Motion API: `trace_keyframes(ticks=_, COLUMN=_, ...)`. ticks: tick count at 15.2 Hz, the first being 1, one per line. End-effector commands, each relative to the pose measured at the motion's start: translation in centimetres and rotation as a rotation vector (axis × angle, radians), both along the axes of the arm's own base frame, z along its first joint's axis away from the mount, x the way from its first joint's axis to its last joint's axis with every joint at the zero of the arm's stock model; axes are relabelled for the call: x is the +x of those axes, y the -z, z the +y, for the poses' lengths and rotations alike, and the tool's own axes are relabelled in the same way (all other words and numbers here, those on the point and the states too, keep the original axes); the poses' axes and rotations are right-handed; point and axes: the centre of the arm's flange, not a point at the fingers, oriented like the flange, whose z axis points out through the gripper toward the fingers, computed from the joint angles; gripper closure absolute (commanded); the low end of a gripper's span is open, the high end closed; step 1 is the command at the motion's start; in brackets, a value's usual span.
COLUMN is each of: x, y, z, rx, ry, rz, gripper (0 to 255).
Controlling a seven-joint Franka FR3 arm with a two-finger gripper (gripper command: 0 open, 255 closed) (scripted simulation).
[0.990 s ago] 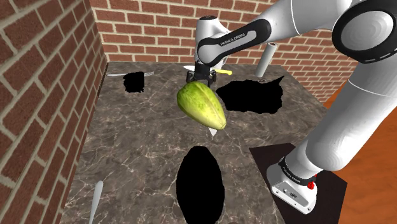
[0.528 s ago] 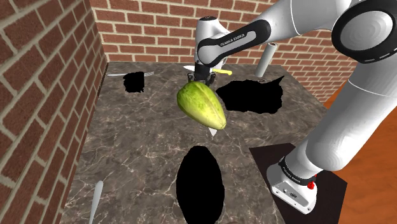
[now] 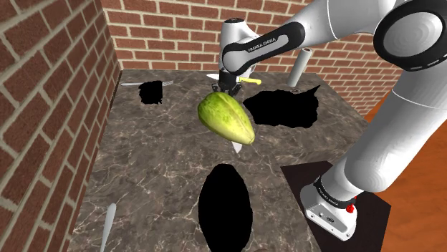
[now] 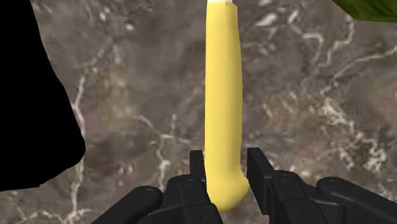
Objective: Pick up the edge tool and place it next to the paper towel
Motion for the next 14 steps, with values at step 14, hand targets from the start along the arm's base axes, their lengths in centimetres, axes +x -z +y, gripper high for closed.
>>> trace_keyframes(ticks=14, x=0.0, y=-6.8, z=0.0, rx=0.000, ry=0.000, rz=0.001, gripper=255)
